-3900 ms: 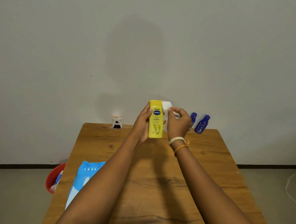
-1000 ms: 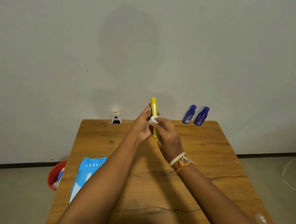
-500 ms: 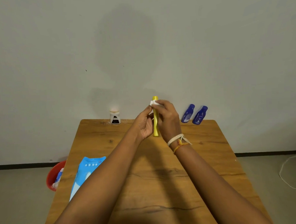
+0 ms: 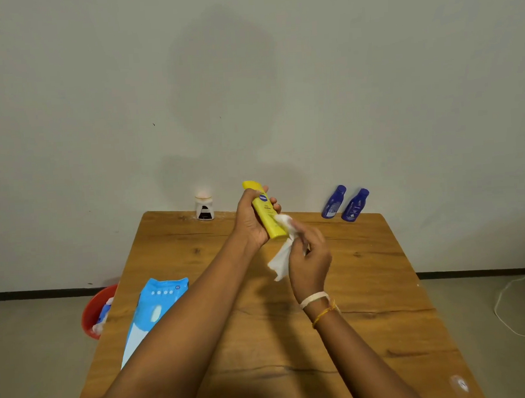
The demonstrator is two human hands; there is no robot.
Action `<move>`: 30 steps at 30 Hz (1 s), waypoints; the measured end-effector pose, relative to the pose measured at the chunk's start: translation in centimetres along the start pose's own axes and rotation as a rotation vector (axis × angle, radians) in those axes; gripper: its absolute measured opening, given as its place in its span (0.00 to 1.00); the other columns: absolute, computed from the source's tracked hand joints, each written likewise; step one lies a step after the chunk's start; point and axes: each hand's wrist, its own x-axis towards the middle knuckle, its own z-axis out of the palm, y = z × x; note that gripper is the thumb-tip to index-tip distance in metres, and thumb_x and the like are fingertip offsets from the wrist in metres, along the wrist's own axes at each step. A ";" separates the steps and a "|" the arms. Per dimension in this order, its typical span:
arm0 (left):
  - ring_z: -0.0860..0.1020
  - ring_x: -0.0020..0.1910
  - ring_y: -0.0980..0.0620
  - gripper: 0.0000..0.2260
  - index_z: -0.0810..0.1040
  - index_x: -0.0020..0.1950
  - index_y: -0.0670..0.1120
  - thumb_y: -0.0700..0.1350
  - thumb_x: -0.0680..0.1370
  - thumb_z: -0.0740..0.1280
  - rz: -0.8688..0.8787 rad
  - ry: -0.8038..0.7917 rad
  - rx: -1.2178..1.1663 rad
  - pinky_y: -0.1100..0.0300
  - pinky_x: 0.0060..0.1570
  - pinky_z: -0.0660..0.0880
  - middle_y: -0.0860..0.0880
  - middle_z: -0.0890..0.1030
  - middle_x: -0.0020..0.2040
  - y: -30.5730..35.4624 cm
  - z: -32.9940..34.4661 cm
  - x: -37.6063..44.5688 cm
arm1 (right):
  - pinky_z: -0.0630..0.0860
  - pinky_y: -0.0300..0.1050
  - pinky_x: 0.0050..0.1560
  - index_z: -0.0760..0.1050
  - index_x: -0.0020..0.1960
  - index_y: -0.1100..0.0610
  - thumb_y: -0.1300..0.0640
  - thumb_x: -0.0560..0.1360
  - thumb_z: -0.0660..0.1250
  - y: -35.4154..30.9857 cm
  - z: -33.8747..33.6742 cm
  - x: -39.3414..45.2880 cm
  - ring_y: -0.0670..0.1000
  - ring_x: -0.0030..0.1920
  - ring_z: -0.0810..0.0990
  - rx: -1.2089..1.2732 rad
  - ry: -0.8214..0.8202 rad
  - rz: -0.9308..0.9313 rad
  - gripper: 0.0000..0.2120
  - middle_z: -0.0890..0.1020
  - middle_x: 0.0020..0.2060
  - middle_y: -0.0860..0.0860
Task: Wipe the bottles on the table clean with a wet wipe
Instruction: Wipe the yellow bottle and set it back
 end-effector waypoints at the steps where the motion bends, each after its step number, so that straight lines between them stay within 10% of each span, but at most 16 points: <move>1: 0.71 0.30 0.50 0.16 0.69 0.63 0.44 0.42 0.75 0.57 0.017 0.013 -0.019 0.59 0.36 0.70 0.45 0.71 0.35 -0.2 0.2 -0.1 | 0.79 0.44 0.52 0.79 0.56 0.54 0.68 0.75 0.64 -0.3 0.5 0.2 0.47 0.53 0.79 0.080 0.073 0.184 0.15 0.81 0.52 0.50; 5: 0.70 0.30 0.51 0.19 0.69 0.64 0.47 0.38 0.74 0.53 0.099 0.050 -0.085 0.60 0.36 0.68 0.47 0.70 0.35 -0.9 0.8 -0.1 | 0.80 0.51 0.50 0.80 0.49 0.51 0.61 0.73 0.69 -1.1 1.7 0.9 0.47 0.49 0.80 0.120 0.210 0.367 0.07 0.81 0.47 0.49; 12: 0.69 0.30 0.50 0.22 0.69 0.67 0.50 0.40 0.74 0.54 0.145 0.089 -0.141 0.60 0.33 0.70 0.47 0.70 0.34 -0.8 1.0 -0.4 | 0.76 0.27 0.43 0.80 0.49 0.57 0.64 0.74 0.68 -2.3 2.7 -0.9 0.46 0.48 0.79 0.110 0.151 0.276 0.05 0.80 0.48 0.52; 17: 0.73 0.31 0.48 0.22 0.72 0.68 0.53 0.41 0.75 0.55 0.066 -0.004 -0.017 0.58 0.37 0.73 0.45 0.73 0.34 0.2 -0.3 -0.7 | 0.80 0.45 0.48 0.81 0.47 0.57 0.64 0.73 0.69 -1.9 2.0 0.8 0.51 0.47 0.82 0.213 0.151 0.387 0.06 0.83 0.45 0.54; 23: 0.75 0.28 0.49 0.17 0.77 0.55 0.44 0.39 0.69 0.58 -0.017 -0.245 0.458 0.59 0.32 0.73 0.45 0.77 0.34 0.6 -0.4 -2.3 | 0.73 0.28 0.45 0.81 0.52 0.58 0.65 0.75 0.65 -4.2 1.8 6.7 0.40 0.44 0.76 0.014 0.037 -0.014 0.09 0.77 0.46 0.52; 30: 0.74 0.25 0.45 0.05 0.75 0.42 0.39 0.36 0.68 0.62 0.115 -0.240 0.763 0.56 0.29 0.73 0.40 0.74 0.30 1.0 -0.9 -2.3 | 0.75 0.32 0.51 0.80 0.53 0.58 0.71 0.71 0.61 -4.0 1.9 8.1 0.45 0.48 0.78 -0.275 -0.408 -0.369 0.16 0.82 0.49 0.52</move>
